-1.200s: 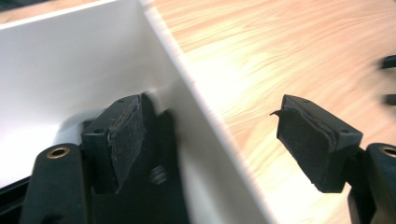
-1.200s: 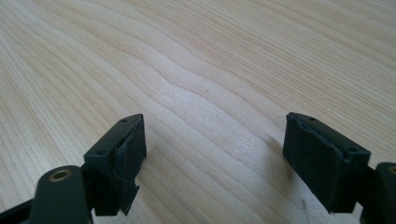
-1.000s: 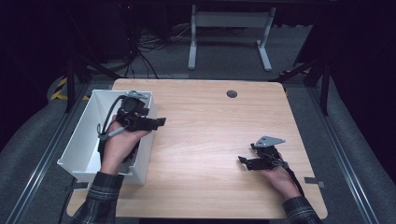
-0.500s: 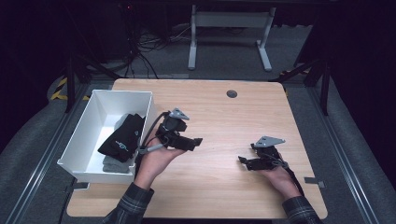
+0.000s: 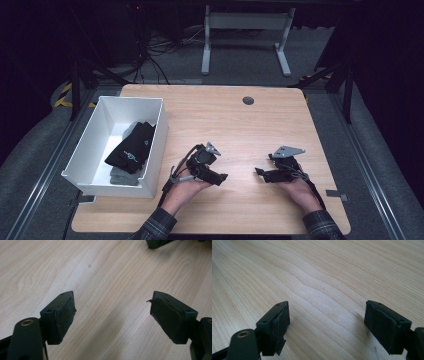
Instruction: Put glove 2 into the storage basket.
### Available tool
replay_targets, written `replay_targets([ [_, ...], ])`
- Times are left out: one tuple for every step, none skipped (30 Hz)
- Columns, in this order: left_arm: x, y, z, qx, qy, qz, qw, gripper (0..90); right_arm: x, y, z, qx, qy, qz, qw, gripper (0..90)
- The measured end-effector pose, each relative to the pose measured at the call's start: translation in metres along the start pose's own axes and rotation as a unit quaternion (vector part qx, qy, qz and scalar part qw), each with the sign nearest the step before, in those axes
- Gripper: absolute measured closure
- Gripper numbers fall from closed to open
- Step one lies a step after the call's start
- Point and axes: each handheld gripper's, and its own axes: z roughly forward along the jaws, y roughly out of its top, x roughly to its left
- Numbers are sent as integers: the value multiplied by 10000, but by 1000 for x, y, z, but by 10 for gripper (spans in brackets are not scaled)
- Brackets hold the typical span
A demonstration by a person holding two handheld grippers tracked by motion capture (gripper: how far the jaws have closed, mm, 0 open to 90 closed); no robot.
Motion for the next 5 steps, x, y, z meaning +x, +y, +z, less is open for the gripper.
replay_targets([
  [0,-1,2,21,0,8,10000,207,0,0,0,-1,0,0,10000,211],
  [1,-2,3,41,13,23,10000,206,0,0,0,0,1,-1,10000,211],
  [1,-3,5,48,48,30,10000,204,0,0,0,0,1,-1,10000,211],
  [2,-3,6,52,67,26,10000,201,0,0,0,-1,2,1,10000,211],
  [3,-5,8,45,66,40,10000,198,0,0,0,-1,4,2,10000,210],
])
